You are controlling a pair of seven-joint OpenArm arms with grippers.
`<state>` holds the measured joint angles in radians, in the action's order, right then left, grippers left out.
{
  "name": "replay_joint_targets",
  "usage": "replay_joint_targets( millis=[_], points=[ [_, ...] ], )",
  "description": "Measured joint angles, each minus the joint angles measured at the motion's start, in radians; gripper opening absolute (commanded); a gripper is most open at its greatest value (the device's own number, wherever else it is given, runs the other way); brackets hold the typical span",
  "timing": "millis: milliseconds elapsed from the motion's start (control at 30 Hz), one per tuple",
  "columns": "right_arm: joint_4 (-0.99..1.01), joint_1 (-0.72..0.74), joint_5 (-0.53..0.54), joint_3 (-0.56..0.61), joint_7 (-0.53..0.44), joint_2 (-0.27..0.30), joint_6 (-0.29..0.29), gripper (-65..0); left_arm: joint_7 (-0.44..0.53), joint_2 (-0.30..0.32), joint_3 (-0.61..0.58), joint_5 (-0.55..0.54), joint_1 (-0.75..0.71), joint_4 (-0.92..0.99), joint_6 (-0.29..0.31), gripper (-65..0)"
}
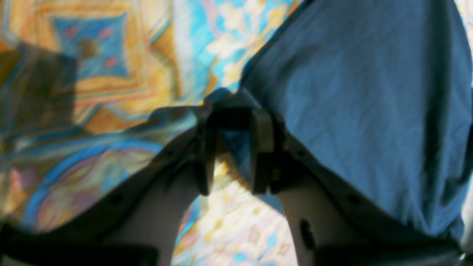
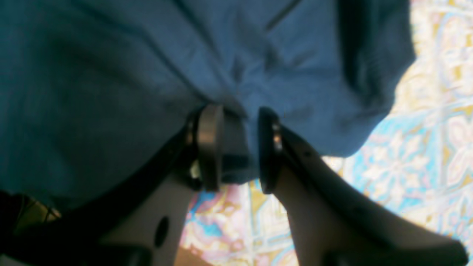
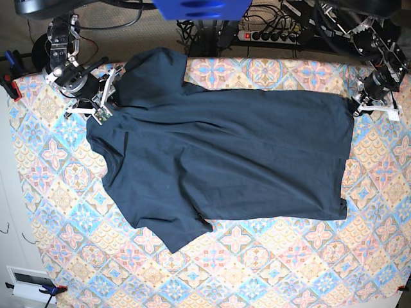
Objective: Layout the t-shirt on the table in an organized manner, then fold the t-shirt properly
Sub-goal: 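Pull the collar corner outward with the right gripper, stretching the shirt, then hold the shirt corners with both grippers and tug them apart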
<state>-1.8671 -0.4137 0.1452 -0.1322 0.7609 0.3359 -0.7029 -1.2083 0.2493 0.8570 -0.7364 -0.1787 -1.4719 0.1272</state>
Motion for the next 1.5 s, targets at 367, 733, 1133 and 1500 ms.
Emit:
replay_joint_targets(
  millis=[367,733,1133,1500],
  points=[
    [0.001,-0.018,0.014,-0.074,0.047,0.000,0.000,-48.7,0.019,-0.019,0.004,-0.023,0.011,0.055,0.005,-65.0],
    [0.007,-0.019,0.375,-0.266,0.259,-0.003,0.007,-38.0,-0.066,0.026,0.005,-0.095,0.003,0.059,0.001,-65.0],
    [0.007,-0.018,0.414,-0.237,0.324,0.002,0.008,-37.9,-0.066,0.028,0.005,-0.095,0.004,0.059,0.001,-65.0],
    [0.015,-0.038,0.330,-0.138,0.346,0.002,0.007,-37.9,-0.067,0.047,0.005,-0.095,0.004,0.059,0.001,-65.0]
  ],
)
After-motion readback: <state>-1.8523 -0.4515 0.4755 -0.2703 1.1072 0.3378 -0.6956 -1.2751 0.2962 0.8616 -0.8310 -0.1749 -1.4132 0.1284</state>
